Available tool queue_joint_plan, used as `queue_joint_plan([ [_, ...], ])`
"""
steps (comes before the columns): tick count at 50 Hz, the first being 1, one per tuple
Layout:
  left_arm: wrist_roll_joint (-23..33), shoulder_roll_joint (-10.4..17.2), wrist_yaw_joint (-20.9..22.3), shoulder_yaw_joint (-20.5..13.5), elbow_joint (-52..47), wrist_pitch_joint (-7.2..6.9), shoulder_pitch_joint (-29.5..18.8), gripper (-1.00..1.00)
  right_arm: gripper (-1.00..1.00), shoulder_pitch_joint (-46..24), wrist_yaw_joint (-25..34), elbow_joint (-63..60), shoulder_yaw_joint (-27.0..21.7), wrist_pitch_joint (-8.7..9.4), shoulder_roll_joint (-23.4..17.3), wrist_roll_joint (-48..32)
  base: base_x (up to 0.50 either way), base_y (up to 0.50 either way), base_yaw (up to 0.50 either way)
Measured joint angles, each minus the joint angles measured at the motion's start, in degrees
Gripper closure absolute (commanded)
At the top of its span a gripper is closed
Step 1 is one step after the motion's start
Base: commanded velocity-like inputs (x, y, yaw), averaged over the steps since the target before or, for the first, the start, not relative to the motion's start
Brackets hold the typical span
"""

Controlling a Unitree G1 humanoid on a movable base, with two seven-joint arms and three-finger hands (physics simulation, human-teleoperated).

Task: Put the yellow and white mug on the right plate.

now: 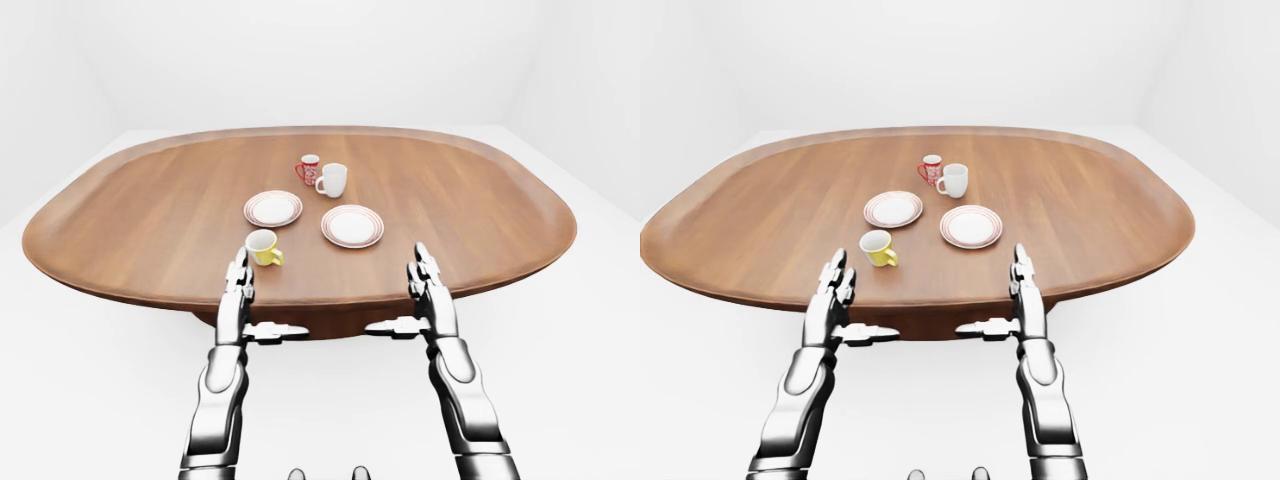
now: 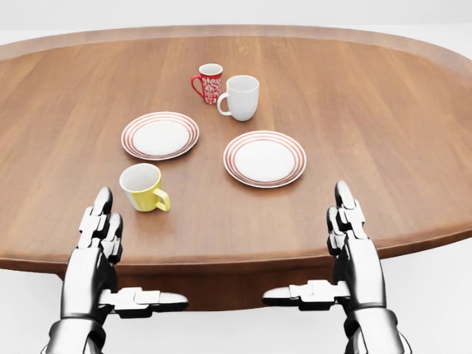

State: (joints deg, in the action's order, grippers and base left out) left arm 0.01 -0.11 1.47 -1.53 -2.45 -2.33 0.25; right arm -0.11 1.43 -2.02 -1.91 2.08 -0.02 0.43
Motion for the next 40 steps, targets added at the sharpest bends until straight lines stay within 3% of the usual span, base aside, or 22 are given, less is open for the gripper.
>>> queue_joint_plan([
  [11, -0.4, 0.7, 0.5, -0.6, -0.4, 0.53, 0.4, -1.0, -1.0, 0.4, 0.7, -1.2, -0.9, 1.08, -0.7, 1.4, 0.0, 0.0, 0.0],
  [20, -0.4, 1.1, 0.8, -1.0, -4.0, -1.7, 1.5, -1.0, -1.0, 1.6, 1.2, -4.2, -0.6, 1.81, -1.0, 0.8, 0.0, 0.0, 0.0],
  [23, -0.4, 1.2, 1.1, -1.1, -5.6, -2.67, 1.9, -1.0, -1.0, 2.0, 1.4, -5.2, -0.6, 2.06, -1.1, 0.5, 0.0, 0.0, 0.44],
  [40, -0.4, 1.5, 2.0, -2.2, -10.9, -2.67, 3.2, -1.0, -1.0, 3.1, 2.5, -8.5, -0.5, 2.82, -1.2, -0.4, 0.0, 0.0, 0.5],
])
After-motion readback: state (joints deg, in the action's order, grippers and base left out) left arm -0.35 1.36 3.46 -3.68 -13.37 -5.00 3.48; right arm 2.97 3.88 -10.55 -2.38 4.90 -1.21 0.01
